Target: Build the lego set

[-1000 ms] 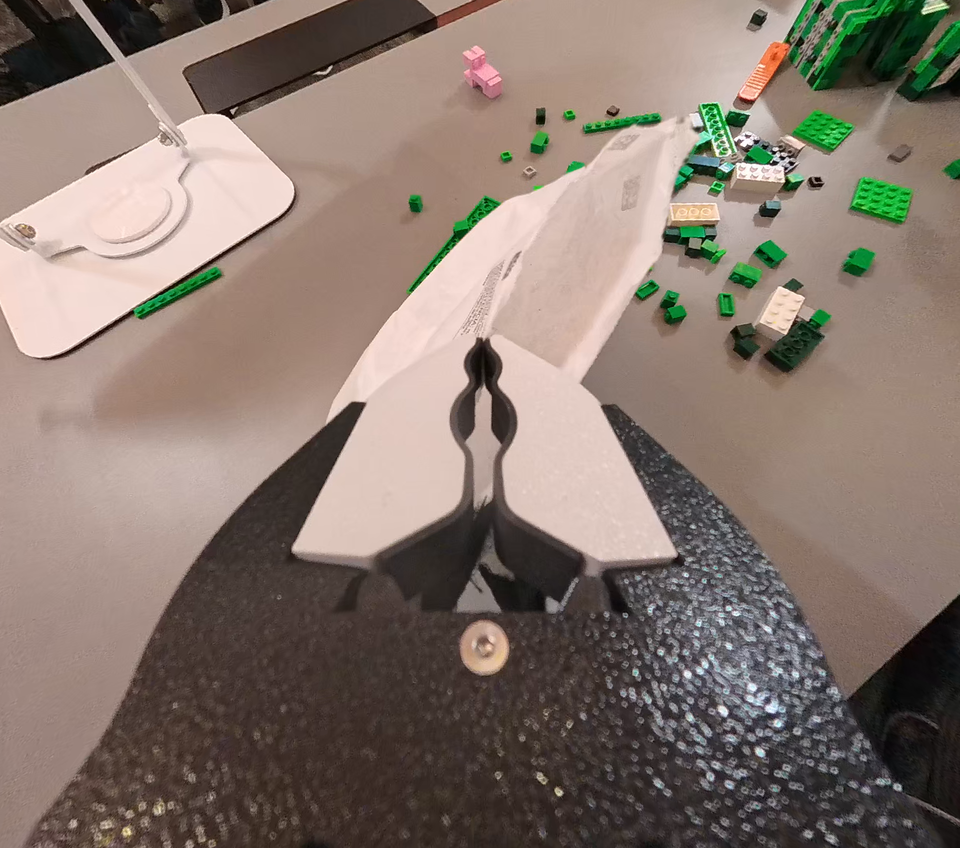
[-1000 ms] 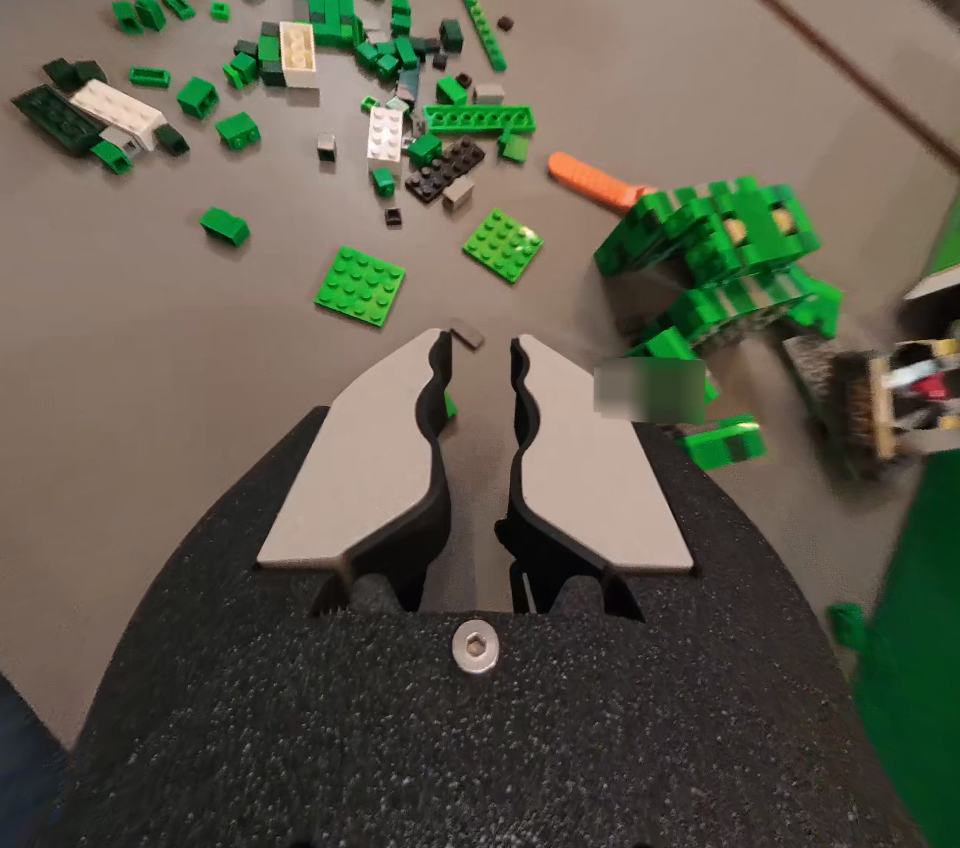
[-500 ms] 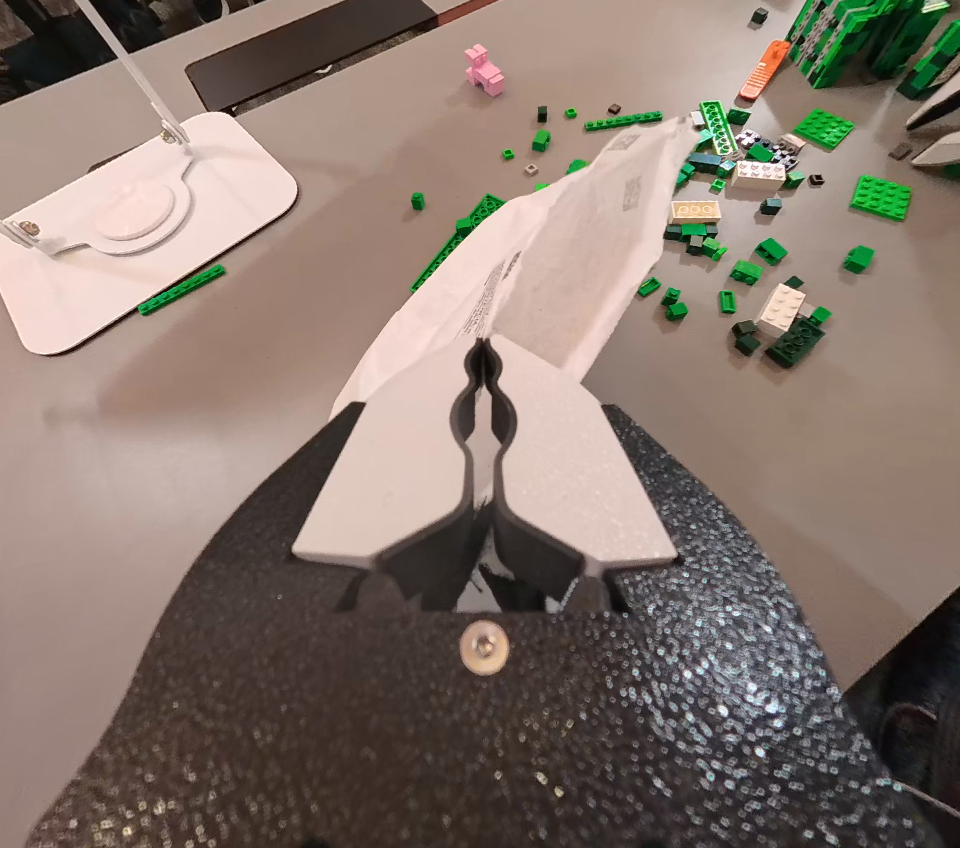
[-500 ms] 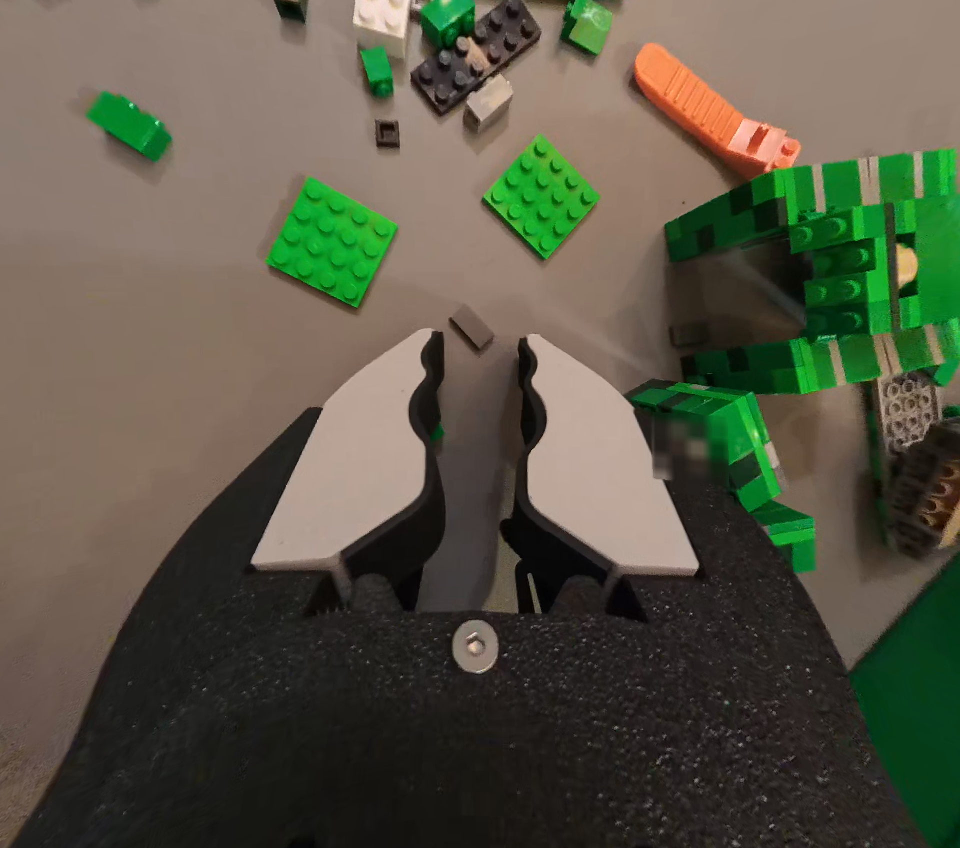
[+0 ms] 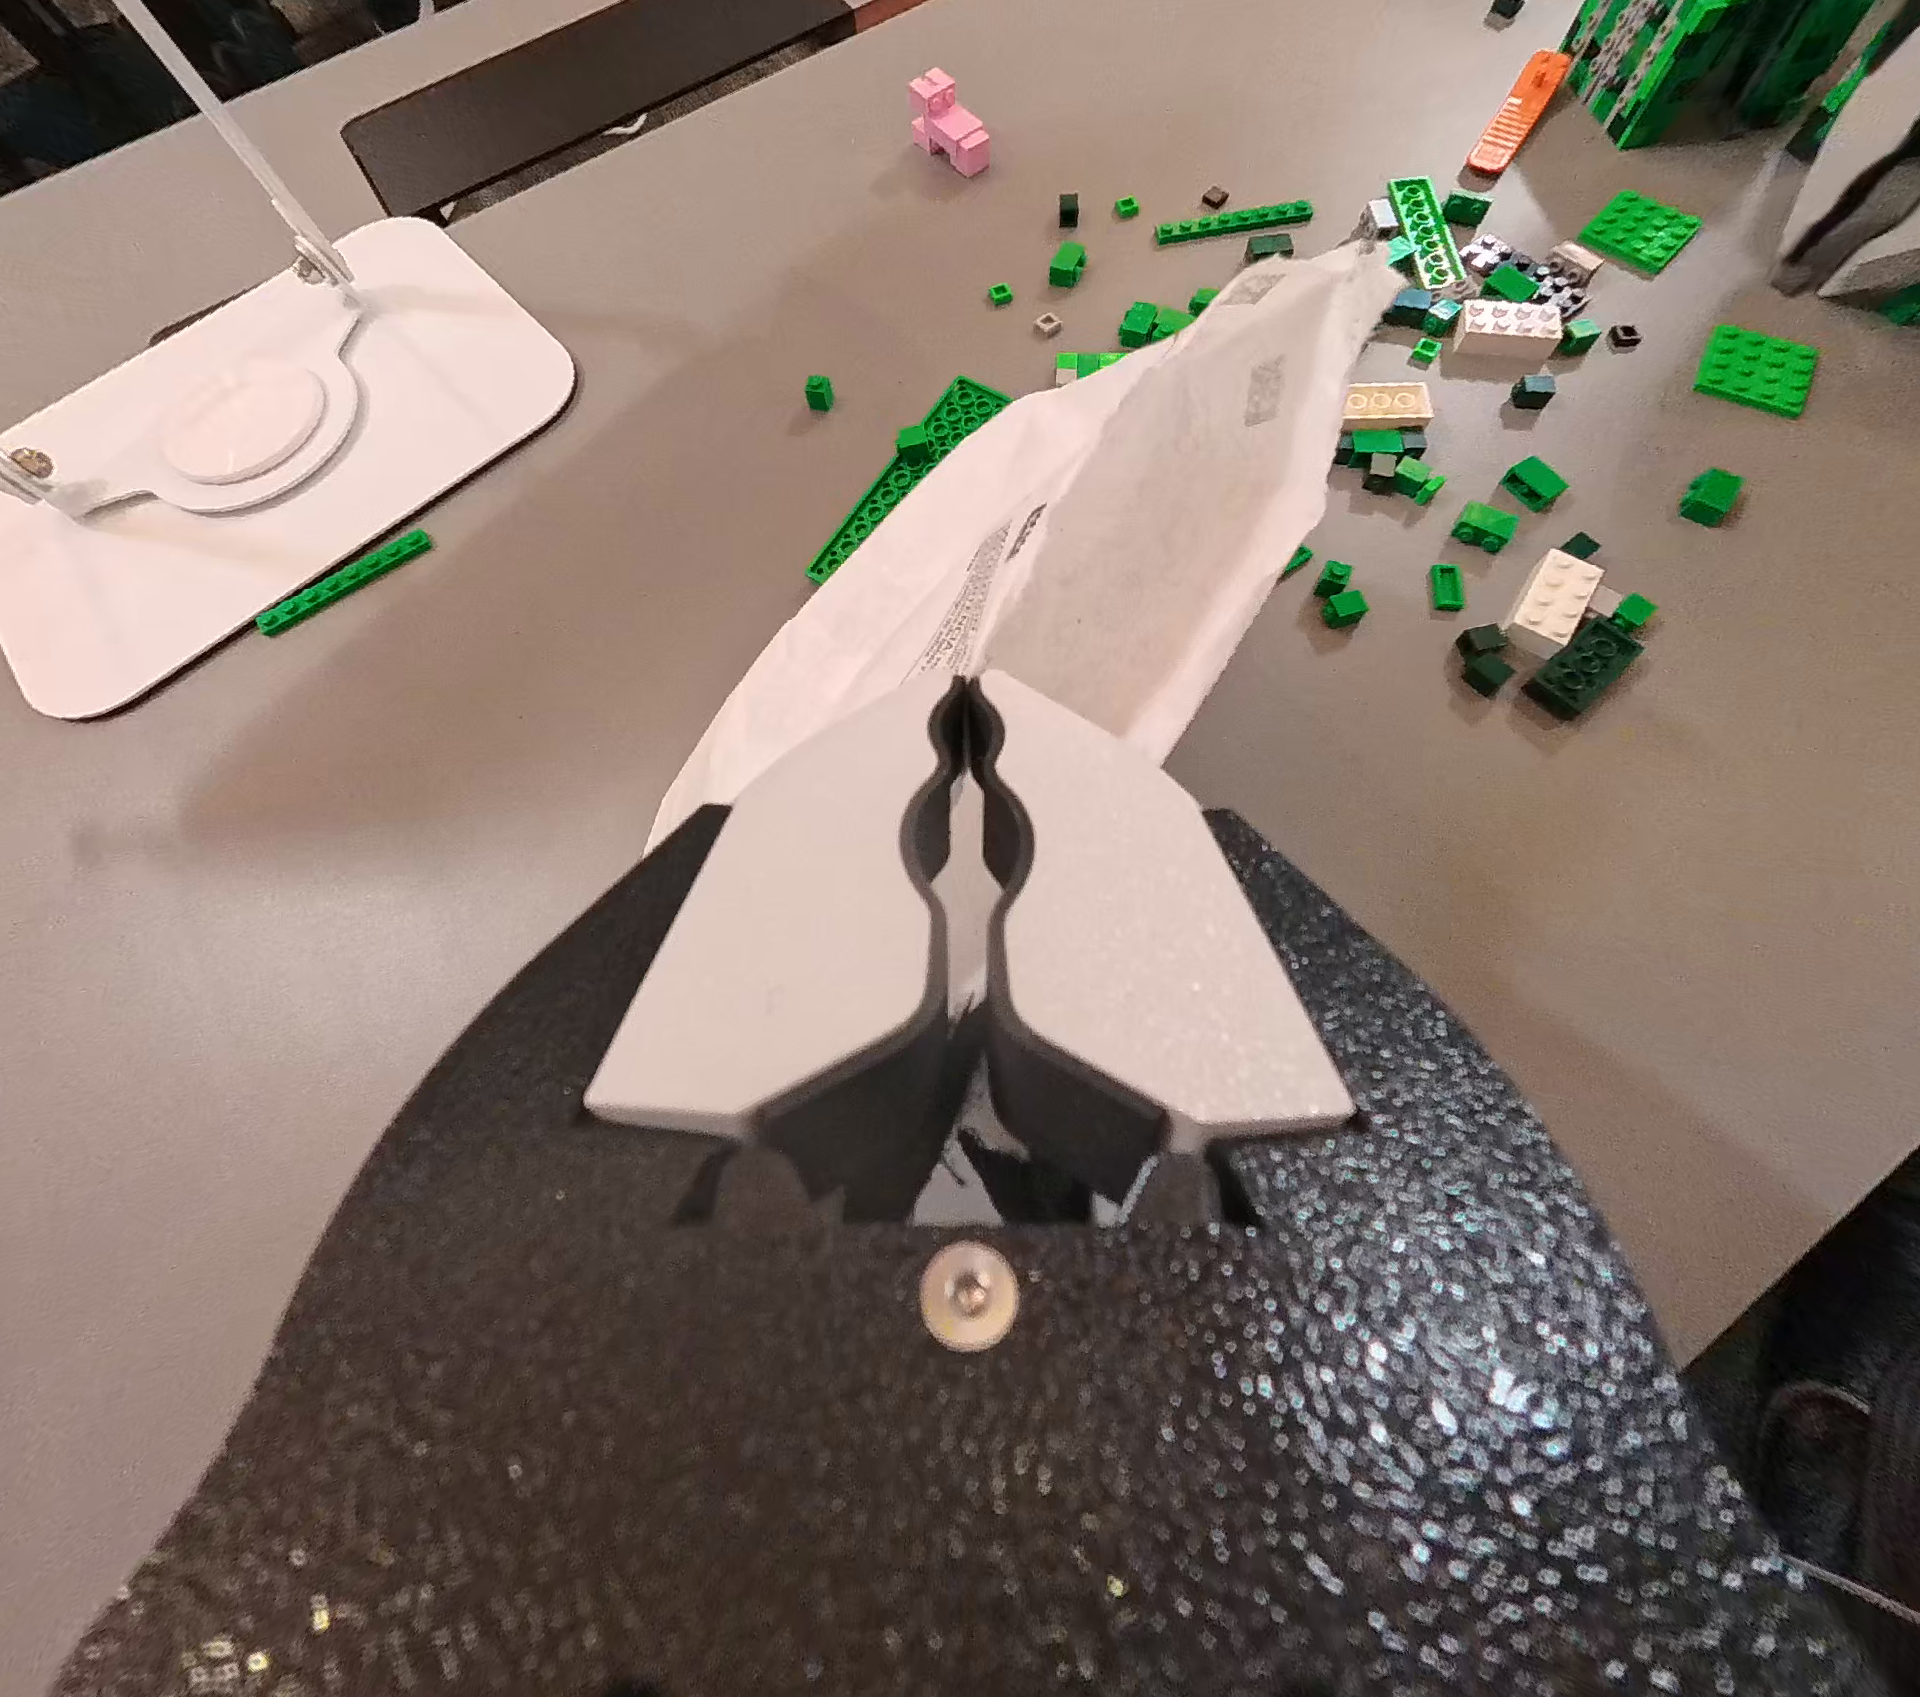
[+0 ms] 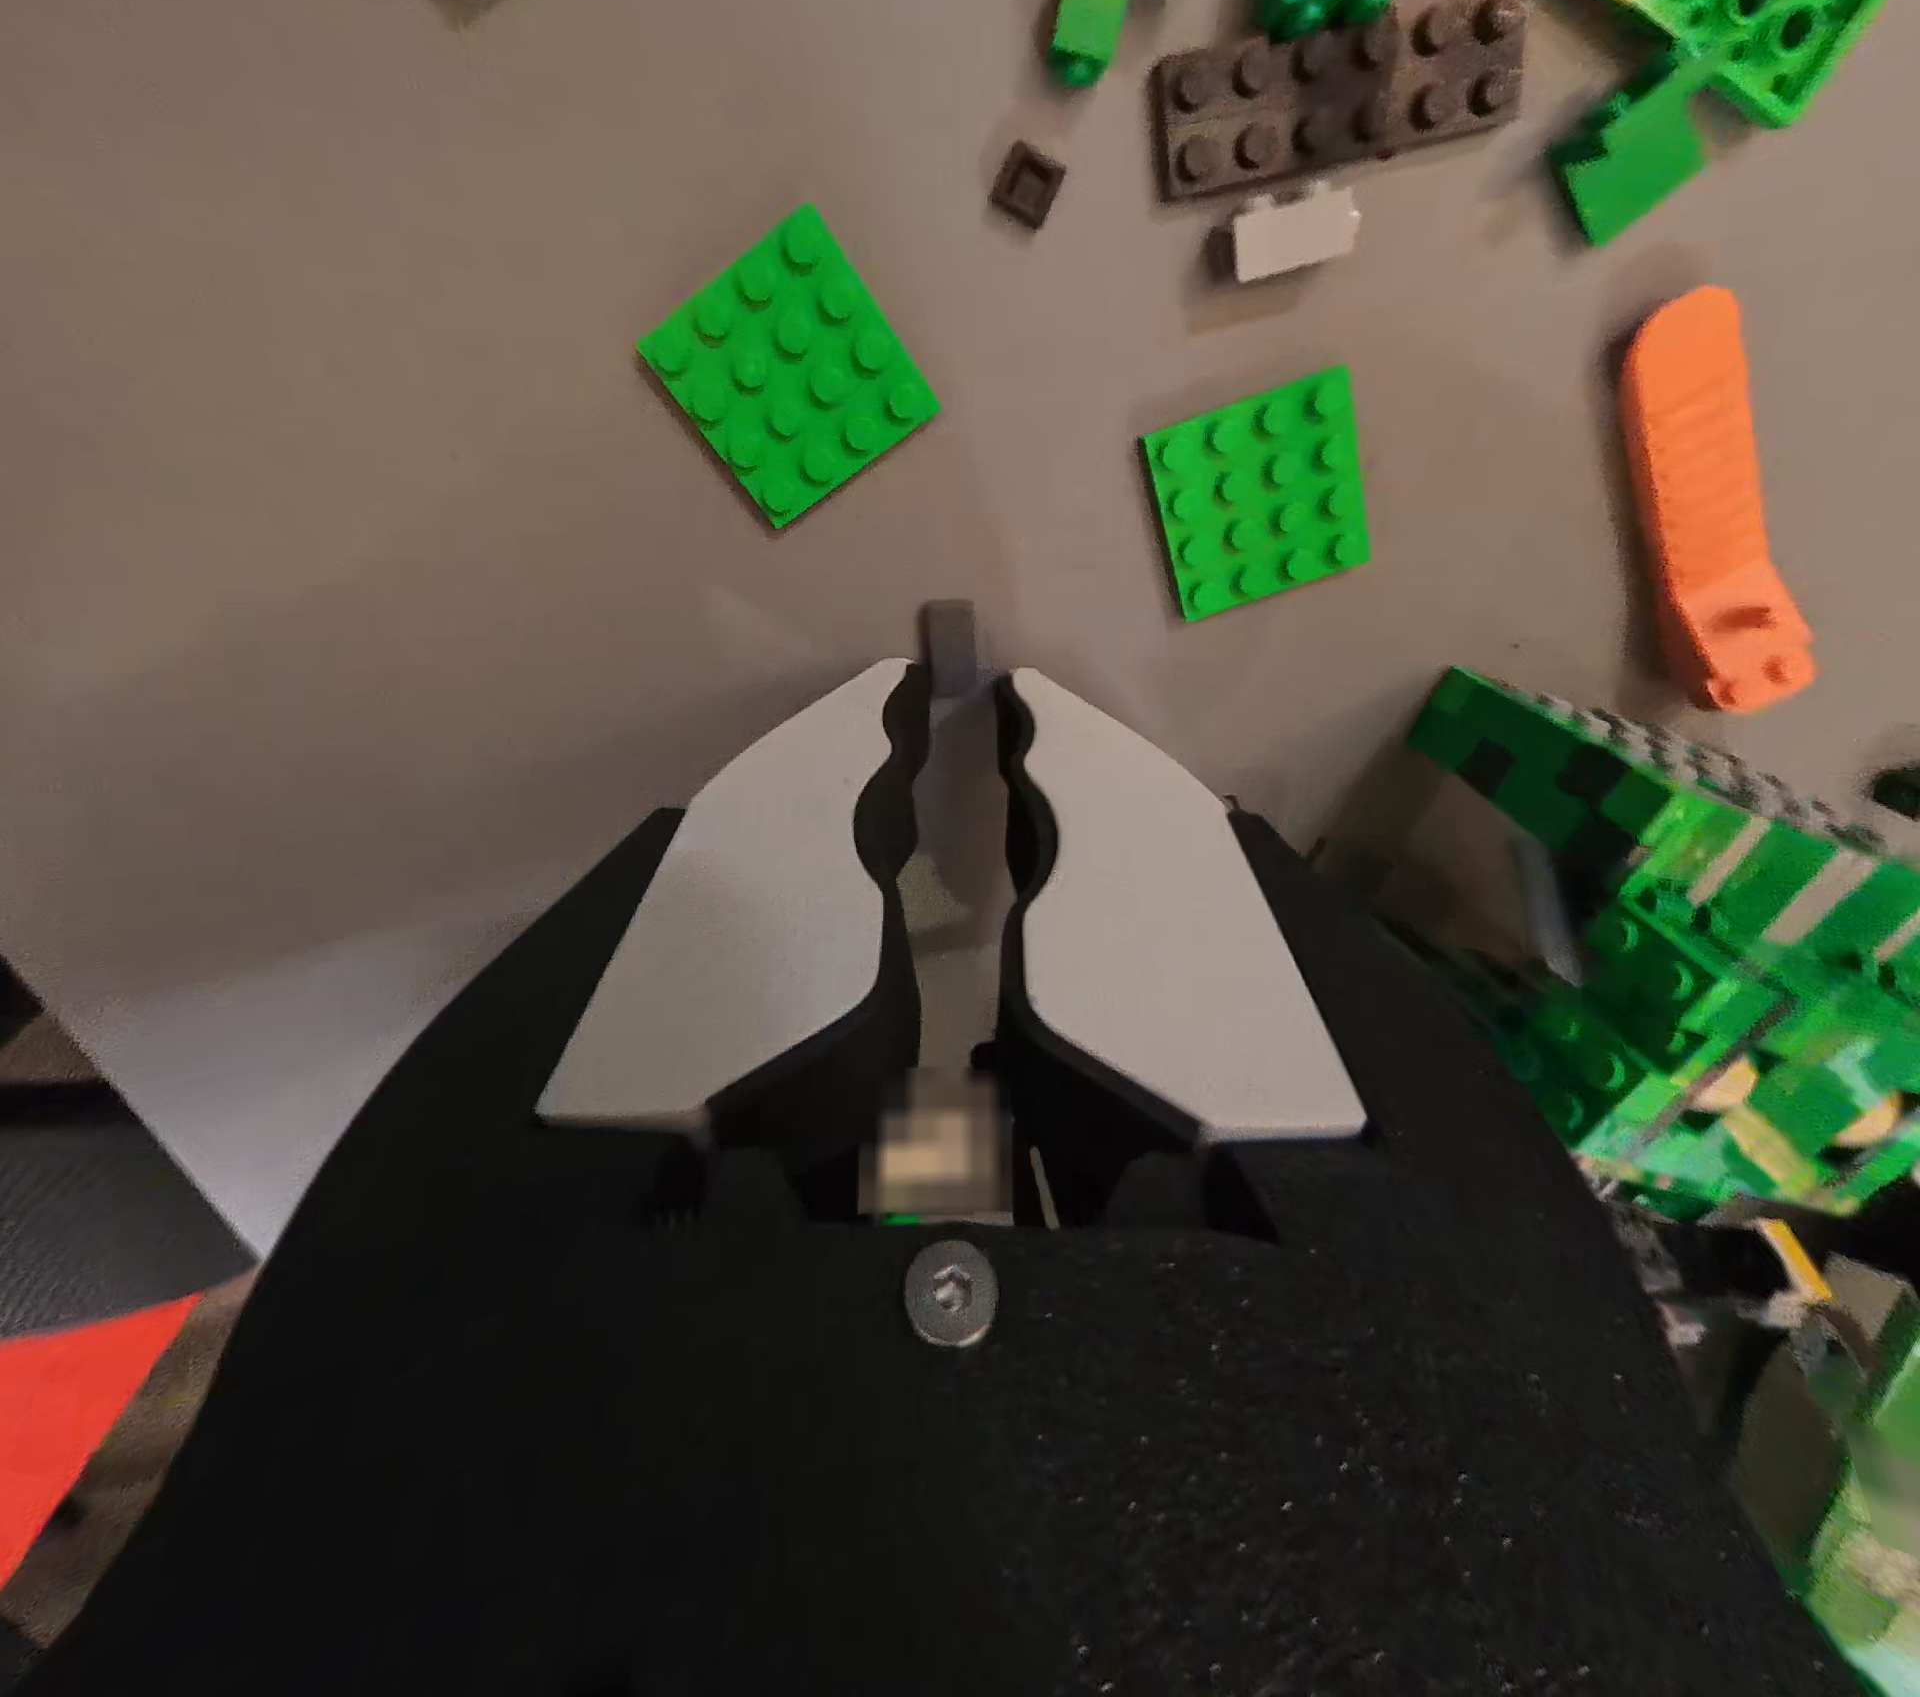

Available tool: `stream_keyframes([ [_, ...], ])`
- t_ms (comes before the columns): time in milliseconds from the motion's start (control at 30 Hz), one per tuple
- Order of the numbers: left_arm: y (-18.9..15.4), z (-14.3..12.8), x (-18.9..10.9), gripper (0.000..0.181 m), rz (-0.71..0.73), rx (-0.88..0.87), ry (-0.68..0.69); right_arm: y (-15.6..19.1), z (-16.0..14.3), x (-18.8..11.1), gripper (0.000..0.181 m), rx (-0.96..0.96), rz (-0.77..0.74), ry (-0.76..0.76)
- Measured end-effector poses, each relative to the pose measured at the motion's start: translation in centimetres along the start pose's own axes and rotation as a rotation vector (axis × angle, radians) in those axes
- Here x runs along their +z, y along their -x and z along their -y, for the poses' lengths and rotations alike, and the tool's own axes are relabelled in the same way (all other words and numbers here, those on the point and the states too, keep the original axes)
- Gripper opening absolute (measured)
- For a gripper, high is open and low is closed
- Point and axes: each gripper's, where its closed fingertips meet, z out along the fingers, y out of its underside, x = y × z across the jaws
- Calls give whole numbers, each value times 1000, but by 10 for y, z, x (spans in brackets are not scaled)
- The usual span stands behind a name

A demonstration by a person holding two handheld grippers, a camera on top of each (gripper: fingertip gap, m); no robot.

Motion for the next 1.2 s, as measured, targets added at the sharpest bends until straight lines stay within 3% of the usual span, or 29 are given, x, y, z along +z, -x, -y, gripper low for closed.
stream_keyframes([
  [67,0,0,-1,0,-1,1,-1,1,-1,1,0,-25,34,43],
  [333,-3,1,-1,0,-10,6,2,-6,42,-25,0,-122,-93,-22],
  [500,-2,3,-6,0,-15,-1,-14,-6,21,-12,18,-26,-24,83],
  [667,-1,5,-8,0,-14,-4,-23,-5,16,-1,27,17,-5,52],
  [1000,-4,4,-6,0,-22,2,-12,-2,16,2,18,149,24,15],
  [1200,-5,4,-5,0,-22,3,-7,-3,18,1,16,113,-16,-15],
])
